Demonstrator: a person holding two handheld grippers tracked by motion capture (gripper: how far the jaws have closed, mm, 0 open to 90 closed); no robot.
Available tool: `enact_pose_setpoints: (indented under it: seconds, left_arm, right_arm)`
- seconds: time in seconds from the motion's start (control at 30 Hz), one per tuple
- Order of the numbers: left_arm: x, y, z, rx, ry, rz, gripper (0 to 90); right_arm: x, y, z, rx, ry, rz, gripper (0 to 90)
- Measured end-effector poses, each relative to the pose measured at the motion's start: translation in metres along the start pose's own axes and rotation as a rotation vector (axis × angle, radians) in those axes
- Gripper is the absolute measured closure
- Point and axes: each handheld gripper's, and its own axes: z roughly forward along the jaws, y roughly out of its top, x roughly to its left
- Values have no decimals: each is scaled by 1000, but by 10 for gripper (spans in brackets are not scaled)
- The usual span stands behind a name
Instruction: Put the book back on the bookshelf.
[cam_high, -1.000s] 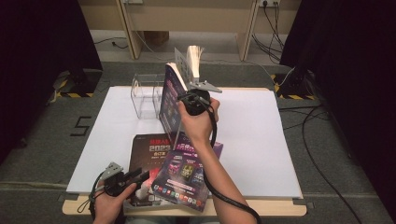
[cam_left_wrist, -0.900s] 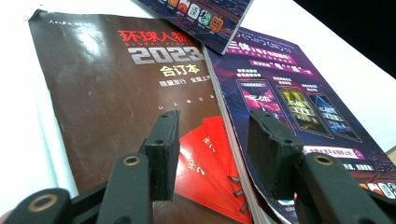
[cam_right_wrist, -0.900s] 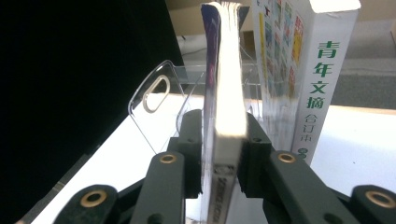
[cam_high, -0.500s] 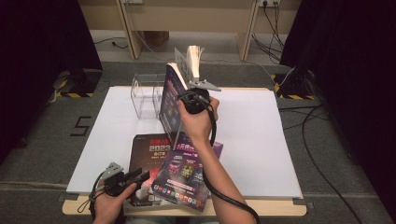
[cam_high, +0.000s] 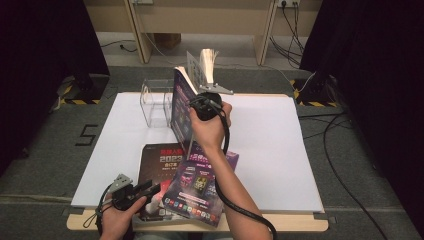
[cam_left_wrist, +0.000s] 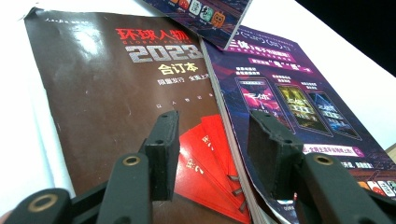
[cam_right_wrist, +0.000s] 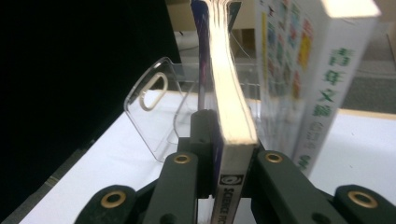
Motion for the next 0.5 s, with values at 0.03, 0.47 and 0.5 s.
enact_pose_setpoints:
  seconds: [0.03,0.47,0.5]
  left_arm:
    - [0,0,0,-1,1,-1,537]
    - [1,0,0,-1,1,-3,537]
    - [1,0,0,0,1,-3,537]
  right_arm:
    - [2,0,0,-6,4,-5,831]
    - [13,9,9,-103,13,-57,832]
    - [13,10,11,-103,16,-58,832]
